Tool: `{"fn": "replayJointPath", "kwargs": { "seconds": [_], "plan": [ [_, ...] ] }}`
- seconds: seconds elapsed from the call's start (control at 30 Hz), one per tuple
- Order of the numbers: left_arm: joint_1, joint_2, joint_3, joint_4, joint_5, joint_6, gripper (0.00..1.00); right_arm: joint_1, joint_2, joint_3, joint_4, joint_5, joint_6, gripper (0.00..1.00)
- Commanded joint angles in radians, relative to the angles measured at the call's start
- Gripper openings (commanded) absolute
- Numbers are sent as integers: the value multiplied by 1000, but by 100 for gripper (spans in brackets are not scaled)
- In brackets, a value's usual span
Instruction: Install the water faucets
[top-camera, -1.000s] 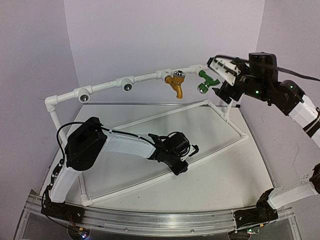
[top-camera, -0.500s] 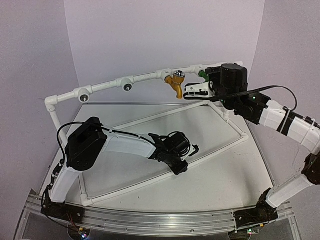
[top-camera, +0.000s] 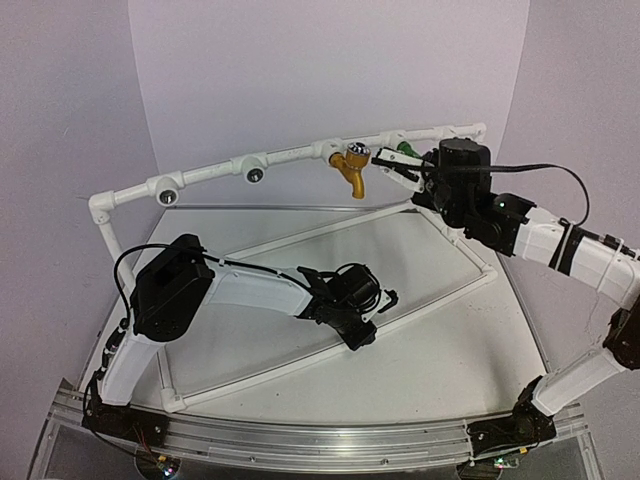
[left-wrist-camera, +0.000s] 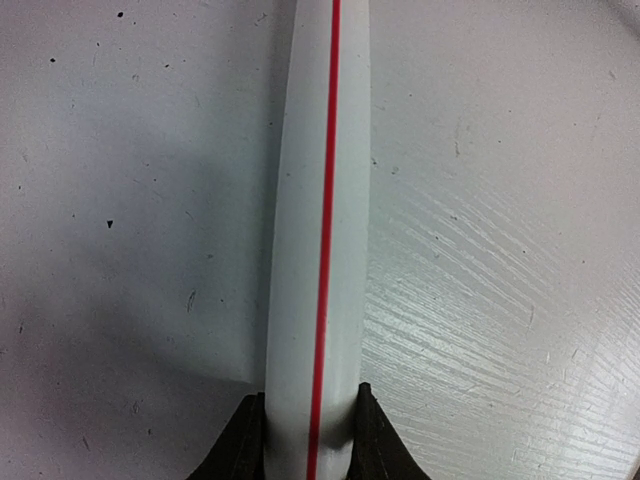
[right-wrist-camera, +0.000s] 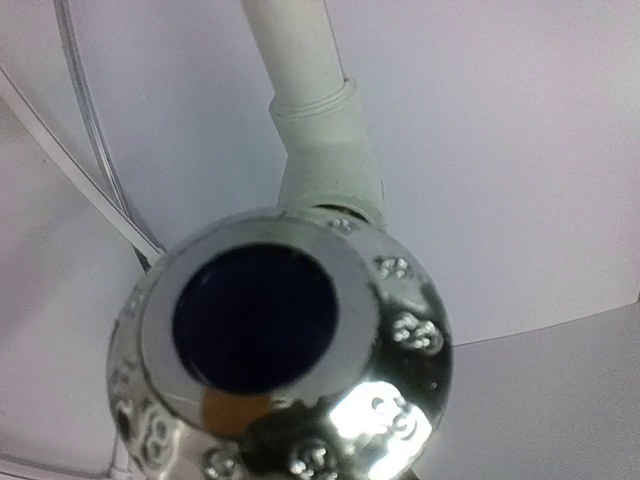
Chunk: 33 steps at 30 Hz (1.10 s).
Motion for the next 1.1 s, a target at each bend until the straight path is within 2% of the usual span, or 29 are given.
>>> {"fn": "replayJointPath", "kwargs": {
  "seconds": [0.0,0.27,0.33,0.43,0.47,0.5,0.6,0.63,0.77,0.87,0.97,1.07],
  "plan": [
    [-14,108,-42,-125,29,-44,0,13,-16,-21,-28,-160,491,0],
    [-15,109,-41,-128,26,-44,0,-44,-37,-17,-30,-422,1290,0],
    [-15,107,-42,-130,24,-44,0,-57,-40,-17,-30,-440,1385,0],
    [-15,99,-46,-130,18,-44,0,-59,-45,-20,-56,-431,1383,0],
    [-15,97,-47,-130,14,-44,0,-59,-45,-20,-63,-423,1358,4],
    [-15,96,-48,-130,12,-44,0,-58,-46,-18,-80,-422,1329,20],
    [-14,96,-48,-130,-1,-48,0,-59,-77,-9,-152,-460,1249,86],
    [-15,95,-47,-129,-6,-49,0,-59,-98,-9,-186,-468,1239,97],
    [-10,68,-55,-127,-20,-57,4,-58,-245,-98,-226,-466,1112,98],
    [-1,28,-66,-118,-32,-59,13,-59,-393,-164,-247,-471,1103,98],
    [9,-25,-81,-101,-34,-53,31,-58,-501,-215,-274,-433,1190,98],
    [16,-88,-96,-102,-94,-47,52,-59,-578,-233,-323,-415,1263,98]
  ]
}}
